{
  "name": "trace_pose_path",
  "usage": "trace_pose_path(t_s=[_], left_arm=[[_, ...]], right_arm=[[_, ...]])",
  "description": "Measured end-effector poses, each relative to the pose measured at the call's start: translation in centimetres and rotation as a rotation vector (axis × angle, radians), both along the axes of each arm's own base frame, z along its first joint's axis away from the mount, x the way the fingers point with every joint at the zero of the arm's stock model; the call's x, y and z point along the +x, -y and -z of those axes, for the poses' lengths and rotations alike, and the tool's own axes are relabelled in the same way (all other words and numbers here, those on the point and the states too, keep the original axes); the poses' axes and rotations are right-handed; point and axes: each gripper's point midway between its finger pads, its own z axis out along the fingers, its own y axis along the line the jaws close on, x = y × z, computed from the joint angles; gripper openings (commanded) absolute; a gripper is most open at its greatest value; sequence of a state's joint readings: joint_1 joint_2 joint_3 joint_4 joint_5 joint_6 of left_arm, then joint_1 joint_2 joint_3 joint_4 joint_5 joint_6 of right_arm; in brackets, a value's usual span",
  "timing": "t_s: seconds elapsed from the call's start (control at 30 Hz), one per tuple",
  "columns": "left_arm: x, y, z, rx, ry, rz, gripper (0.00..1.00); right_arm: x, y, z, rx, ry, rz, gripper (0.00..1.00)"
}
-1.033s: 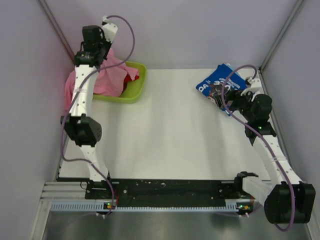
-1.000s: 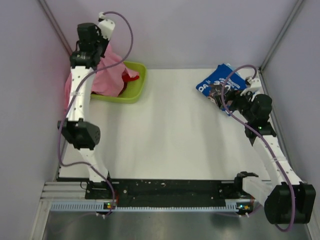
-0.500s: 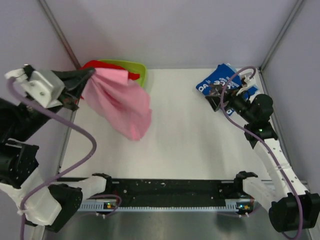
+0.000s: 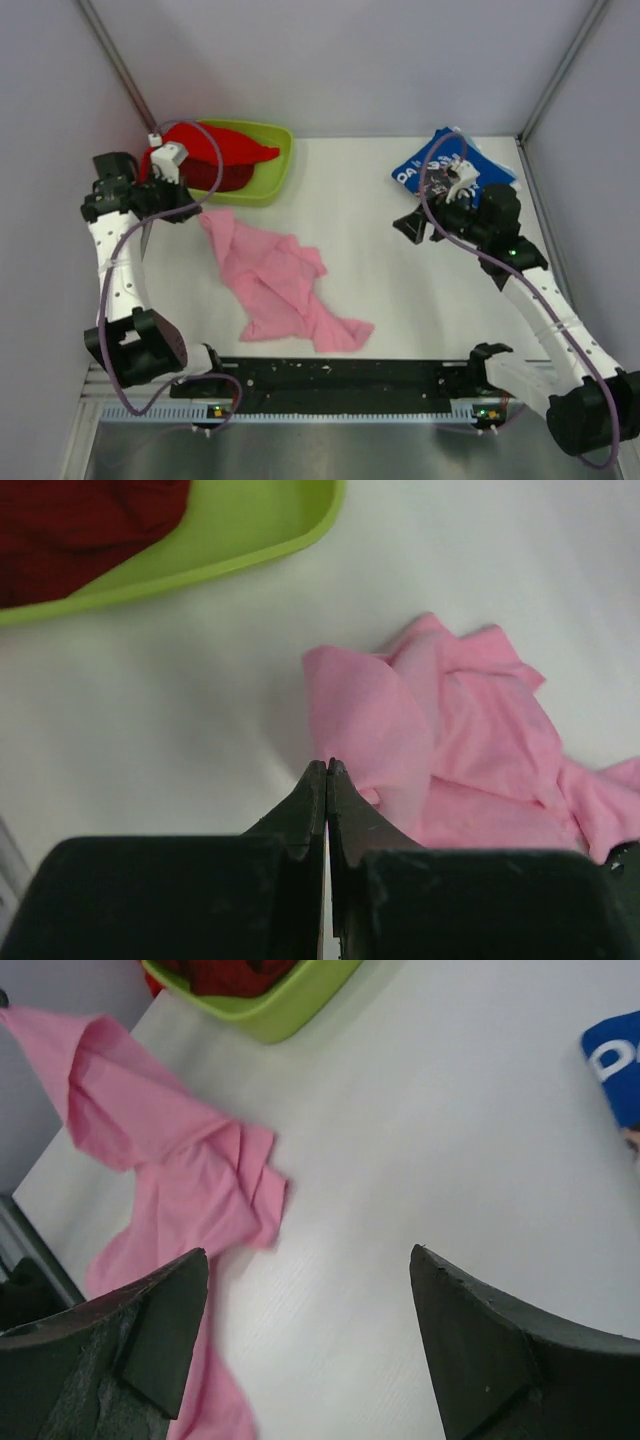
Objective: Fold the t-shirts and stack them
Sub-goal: Move the tshirt to the center of the board, then flatten out the tshirt
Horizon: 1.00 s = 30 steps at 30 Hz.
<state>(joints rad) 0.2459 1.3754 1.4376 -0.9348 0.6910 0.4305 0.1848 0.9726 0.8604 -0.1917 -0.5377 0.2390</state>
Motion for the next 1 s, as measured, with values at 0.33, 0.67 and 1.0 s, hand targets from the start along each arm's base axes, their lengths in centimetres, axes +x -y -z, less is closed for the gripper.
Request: trace_pose_path(t_s=[0.33, 0.67, 1.0], left_arm=[[-3.9, -12.7, 1.7, 0.155, 0.028, -0.247, 0.99], [-5.4, -4.0, 2.0, 0.165, 0.124, 0.045, 0.99], [-5.5, 2.2, 3.9, 0.046, 0.127, 0.234, 0.99]], right_arm=[[-6.2, -9.9, 10.6, -0.253, -0.207, -0.31, 0.86], [1.2, -16.8, 17.2, -0.392, -0.34, -0.315, 0.82], [5.1, -20.4, 21.9, -0.399, -0.401, -0.245, 0.29]])
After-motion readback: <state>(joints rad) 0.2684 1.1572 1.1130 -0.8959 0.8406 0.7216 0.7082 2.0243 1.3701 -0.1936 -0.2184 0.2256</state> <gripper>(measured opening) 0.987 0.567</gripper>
